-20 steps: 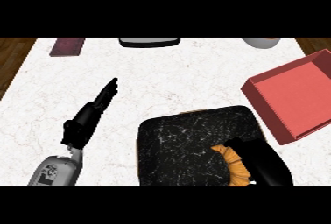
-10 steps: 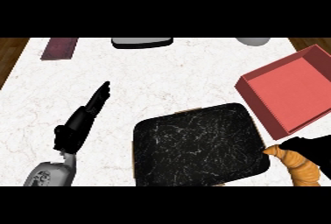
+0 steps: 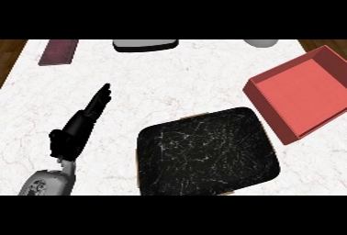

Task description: Pick the croissant from the tray and place it in the cardboard box

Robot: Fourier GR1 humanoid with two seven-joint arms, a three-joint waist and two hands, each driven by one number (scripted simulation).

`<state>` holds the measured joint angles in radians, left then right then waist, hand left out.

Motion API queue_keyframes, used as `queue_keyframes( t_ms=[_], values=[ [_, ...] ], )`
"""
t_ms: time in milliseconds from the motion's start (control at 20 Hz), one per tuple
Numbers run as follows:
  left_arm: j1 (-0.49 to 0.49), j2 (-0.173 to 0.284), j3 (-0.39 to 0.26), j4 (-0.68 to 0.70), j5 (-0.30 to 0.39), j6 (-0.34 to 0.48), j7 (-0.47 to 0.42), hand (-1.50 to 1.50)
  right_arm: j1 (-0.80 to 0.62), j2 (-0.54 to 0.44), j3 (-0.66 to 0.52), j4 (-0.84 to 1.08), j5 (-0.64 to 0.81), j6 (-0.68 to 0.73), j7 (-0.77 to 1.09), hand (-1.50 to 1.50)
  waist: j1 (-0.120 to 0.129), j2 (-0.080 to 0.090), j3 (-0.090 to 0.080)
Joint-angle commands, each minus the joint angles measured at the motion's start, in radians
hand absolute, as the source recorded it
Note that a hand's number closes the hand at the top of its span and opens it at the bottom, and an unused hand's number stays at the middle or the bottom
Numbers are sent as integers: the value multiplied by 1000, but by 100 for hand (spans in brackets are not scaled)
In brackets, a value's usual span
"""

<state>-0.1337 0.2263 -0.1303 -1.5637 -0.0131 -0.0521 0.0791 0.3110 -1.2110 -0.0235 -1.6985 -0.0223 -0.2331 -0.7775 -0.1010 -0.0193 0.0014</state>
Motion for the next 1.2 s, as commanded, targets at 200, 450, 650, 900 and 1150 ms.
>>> queue_keyframes(
  t_ms=[200, 450, 650, 900, 1150],
  values=[
    [-5, -24, -40, -12, -35, 0, 4, 0, 137, -55, -368, 252, -265, 275, -184, 150, 56, 11, -2],
    [-90, -26, -8, 14, -11, -36, 35, 0, 51, -113, -464, 362, -279, 431, -122, 150, 89, 18, -2],
    [-45, -40, -23, -7, -21, -56, -4, 0, -33, -81, -452, 344, -253, 472, -21, 150, 100, 19, -2],
    [-36, -49, -15, 48, -38, -70, -41, 0, -213, -49, -338, 455, -180, 498, -2, 150, 114, 22, -1],
    [-69, -88, -39, 46, -67, -53, -13, 0, -418, 12, -209, 447, -105, 407, 157, 150, 127, 25, -1]
  ],
)
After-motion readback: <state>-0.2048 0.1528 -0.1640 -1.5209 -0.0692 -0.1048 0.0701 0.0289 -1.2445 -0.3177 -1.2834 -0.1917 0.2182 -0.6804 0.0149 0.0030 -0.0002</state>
